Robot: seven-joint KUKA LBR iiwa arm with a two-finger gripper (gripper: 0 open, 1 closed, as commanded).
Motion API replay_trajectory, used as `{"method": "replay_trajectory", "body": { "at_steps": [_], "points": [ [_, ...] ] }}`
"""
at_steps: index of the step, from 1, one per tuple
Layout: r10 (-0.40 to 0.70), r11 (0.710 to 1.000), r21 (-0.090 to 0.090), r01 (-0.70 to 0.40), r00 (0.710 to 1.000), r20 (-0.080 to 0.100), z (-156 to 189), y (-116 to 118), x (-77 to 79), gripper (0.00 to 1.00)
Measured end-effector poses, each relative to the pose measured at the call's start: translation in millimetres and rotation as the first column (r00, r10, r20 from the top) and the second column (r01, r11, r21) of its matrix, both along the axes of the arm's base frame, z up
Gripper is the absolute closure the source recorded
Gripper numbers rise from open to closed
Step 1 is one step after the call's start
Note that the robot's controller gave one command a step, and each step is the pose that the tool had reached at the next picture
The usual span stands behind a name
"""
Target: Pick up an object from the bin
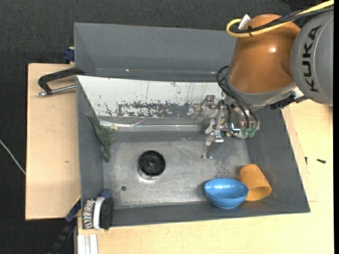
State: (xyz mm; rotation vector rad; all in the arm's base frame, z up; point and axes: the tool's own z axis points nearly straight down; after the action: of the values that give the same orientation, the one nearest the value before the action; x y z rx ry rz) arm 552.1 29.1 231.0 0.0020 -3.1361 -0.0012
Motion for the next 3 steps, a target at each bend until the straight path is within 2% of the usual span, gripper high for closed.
{"method": "replay_trajectory", "body": {
  "at_steps": [1, 2, 3],
  "points": [
    [-0.109, 0.994, 0.002, 0.109, 0.994, -0.001, -60, 86, -11.7, 0.0],
    [0.235, 0.972, -0.003, -0.235, 0.971, 0.034, -147, 92, -36.9, 0.0],
    [0.233, 0.972, -0.001, -0.234, 0.971, 0.059, -141, 94, -30.9, 1.0]
  ]
}}
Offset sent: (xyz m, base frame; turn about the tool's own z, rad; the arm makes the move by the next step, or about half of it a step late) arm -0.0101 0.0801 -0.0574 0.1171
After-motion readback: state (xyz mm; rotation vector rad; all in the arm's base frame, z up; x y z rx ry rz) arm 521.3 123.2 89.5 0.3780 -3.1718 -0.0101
